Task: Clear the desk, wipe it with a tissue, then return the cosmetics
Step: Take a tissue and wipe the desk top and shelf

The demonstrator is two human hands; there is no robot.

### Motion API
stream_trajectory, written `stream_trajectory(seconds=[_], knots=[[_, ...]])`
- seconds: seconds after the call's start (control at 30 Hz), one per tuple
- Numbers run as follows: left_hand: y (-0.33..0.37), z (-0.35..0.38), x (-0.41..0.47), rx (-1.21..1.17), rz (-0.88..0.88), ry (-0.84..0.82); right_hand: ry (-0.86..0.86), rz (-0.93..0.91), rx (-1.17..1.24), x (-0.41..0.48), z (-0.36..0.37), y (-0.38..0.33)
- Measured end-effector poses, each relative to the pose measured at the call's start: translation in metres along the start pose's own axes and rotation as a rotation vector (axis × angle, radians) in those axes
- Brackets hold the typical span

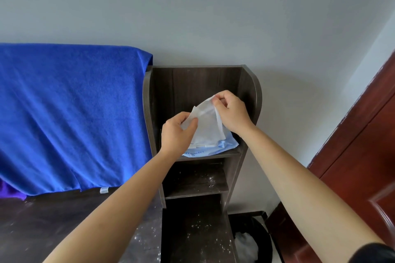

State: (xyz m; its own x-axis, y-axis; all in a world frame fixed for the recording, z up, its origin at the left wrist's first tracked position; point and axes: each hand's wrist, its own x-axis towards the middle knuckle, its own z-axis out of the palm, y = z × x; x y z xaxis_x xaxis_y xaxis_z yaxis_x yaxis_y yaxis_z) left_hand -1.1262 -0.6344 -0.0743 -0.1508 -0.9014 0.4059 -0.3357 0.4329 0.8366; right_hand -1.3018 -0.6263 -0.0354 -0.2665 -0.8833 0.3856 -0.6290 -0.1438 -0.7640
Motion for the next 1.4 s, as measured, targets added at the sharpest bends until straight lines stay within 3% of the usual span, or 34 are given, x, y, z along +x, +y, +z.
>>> stream_trajectory(seconds=[0.27, 0.57, 0.7, 0.87, 1.07, 1.23, 1.4], knots=[[-0.004, -0.010, -0.007, -0.023, -0.073, -0.010, 0.130, 0.088, -0.059, -0.005, 0.005, 0.015], [0.003, -0.012, -0.008, -0.223, -0.177, 0.016, 0.057, 0.021, -0.029, -0.015, 0.015, 0.013], [0.007, -0.008, -0.006, -0.300, -0.247, 0.041, 0.109, 0.026, -0.103, -0.013, 0.012, 0.014], [0.013, -0.009, -0.004, -0.381, -0.242, 0.114, 0.194, 0.114, -0.183, -0.013, 0.006, 0.017], [0.024, -0.024, 0.005, -0.402, -0.101, 0.247, 0.168, 0.207, -0.302, -0.010, 0.009, 0.016], [0.020, -0.026, 0.003, -0.236, -0.035, 0.249, 0.239, 0.225, -0.077, -0.001, 0.003, 0.003], [0.006, -0.019, -0.001, -0.125, -0.110, 0.224, 0.450, 0.044, 0.082, 0.013, -0.013, -0.028]])
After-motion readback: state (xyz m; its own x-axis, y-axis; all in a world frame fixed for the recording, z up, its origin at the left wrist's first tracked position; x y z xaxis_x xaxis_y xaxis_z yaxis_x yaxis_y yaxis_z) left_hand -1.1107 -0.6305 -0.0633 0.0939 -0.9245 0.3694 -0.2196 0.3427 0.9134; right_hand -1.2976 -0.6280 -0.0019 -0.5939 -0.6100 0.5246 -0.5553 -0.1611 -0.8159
